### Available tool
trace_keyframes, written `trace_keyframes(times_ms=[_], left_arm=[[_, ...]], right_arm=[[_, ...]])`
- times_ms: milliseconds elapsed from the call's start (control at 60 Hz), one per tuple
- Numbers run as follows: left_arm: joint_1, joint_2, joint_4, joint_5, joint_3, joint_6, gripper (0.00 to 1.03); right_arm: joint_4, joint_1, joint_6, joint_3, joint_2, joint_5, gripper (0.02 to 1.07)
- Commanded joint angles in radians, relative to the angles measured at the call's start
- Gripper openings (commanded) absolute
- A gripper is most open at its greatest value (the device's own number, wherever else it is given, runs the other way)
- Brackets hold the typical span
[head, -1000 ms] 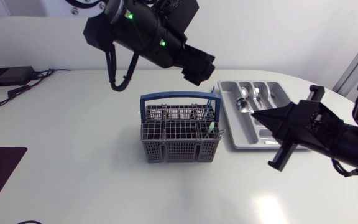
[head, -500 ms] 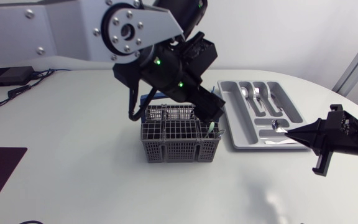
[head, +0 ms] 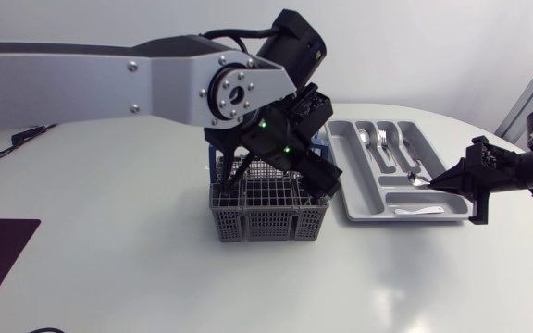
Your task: Unload the cutlery basket into the drawer organizer.
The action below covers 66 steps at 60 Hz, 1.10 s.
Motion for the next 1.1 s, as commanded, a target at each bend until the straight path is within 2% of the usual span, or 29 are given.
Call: trace_keyframes(times_ms=[0, 200, 583, 617, 750, 800, 900, 1083], left_arm=[[-0.006, 0.048, 0.016, 0.005, -0.022, -0.026, 0.86], [-0.022, 0.083, 0.031, 0.004, -0.024, -0.044, 0.86], [-0.043, 0.094, 0.052, -0.048, -0.032, -0.078, 0.82], [-0.046, 0.094, 0.054, -0.057, -0.035, -0.083, 0.82], [-0.057, 0.093, 0.075, -0.079, -0.051, -0.095, 0.78], [-0.068, 0.091, 0.094, -0.117, -0.065, -0.097, 0.78], [-0.085, 0.07, 0.14, -0.16, -0.107, -0.104, 0.78], [-0.089, 0.034, 0.19, -0.206, -0.15, -0.104, 0.65]], right_arm=[[-0.035, 0.017, -0.06, 0.059, 0.084, 0.035, 0.09], [-0.065, 0.028, -0.088, 0.109, 0.161, 0.089, 0.09], [0.031, 0.062, -0.112, 0.077, 0.188, 0.204, 0.1], [0.048, 0.062, -0.112, 0.071, 0.19, 0.209, 0.16], [0.061, 0.062, -0.083, 0.071, 0.187, 0.21, 0.67], [0.062, 0.06, -0.077, 0.068, 0.177, 0.206, 0.75], [0.065, 0.054, -0.068, 0.051, 0.162, 0.198, 0.82], [0.091, 0.044, -0.068, -0.007, 0.124, 0.175, 0.85]])
